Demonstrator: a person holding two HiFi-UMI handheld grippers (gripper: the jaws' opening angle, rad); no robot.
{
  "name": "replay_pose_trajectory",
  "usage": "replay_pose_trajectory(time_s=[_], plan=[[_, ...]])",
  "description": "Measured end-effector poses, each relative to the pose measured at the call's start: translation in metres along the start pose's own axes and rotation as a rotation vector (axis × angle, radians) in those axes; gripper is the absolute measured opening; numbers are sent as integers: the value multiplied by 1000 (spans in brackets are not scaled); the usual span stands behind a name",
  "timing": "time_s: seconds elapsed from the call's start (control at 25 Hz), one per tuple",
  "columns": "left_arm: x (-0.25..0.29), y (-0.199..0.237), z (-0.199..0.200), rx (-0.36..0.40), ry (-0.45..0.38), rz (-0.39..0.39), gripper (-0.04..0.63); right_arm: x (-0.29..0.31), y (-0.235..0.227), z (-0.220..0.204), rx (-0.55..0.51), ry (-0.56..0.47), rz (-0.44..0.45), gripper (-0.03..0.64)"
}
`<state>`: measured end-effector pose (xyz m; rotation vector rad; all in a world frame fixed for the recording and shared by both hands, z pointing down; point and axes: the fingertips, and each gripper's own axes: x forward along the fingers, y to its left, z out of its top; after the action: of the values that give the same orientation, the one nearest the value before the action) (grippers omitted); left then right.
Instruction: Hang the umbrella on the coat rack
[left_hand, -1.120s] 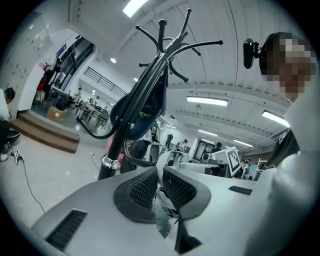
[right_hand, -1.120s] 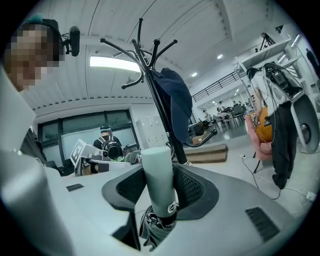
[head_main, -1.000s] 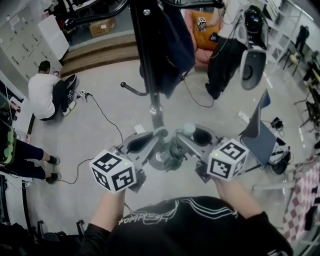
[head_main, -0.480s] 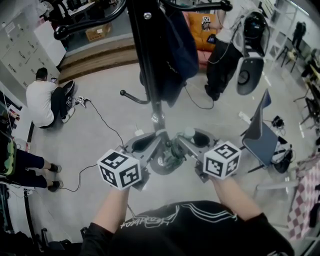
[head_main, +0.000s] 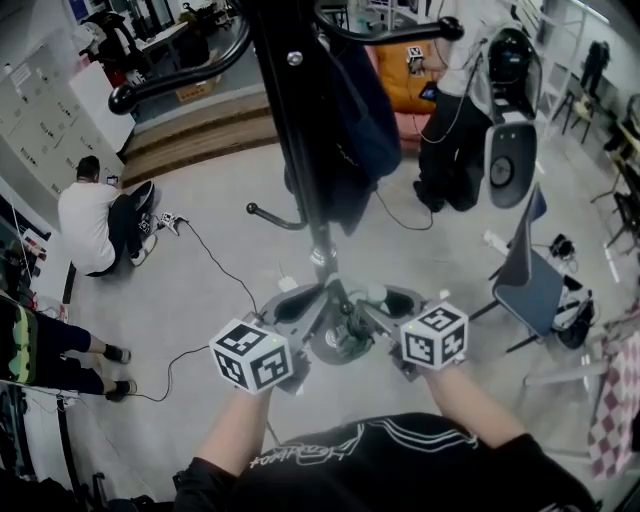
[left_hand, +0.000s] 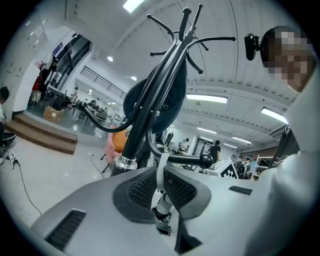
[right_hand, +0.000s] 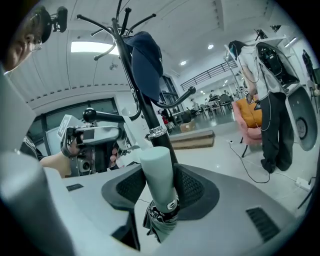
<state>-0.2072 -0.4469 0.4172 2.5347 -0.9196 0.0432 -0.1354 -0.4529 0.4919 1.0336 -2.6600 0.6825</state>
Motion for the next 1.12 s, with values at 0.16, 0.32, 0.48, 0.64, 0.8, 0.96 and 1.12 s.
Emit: replay_pose_trajectory(time_s=[0.16,0.32,0.48,0.64,0.8,0.96,1.12], plan=[[-2,-3,5,-20,-28,-34,35,8,1,-16,14,26,11,183],[-4,1,4,-6,-32,-15,35,15,-2,-33,38,59,17,187],[-11,6,-1,-9,-41,6,35,20,5,-39,25,62,54,190],[-21,12,-6,-25,-41,31,35,26,11,-40,66,62,111,195],[-29,14,-14,-41,-32,51,35,26,13,-42,103,60,147,205],[-34,3,-24,-40,-9,52,35,10,9,-36,112,42,131,227],[-42,-15,-31,-46,-2,63,34,-23,18,-16,92,-31,136,225]])
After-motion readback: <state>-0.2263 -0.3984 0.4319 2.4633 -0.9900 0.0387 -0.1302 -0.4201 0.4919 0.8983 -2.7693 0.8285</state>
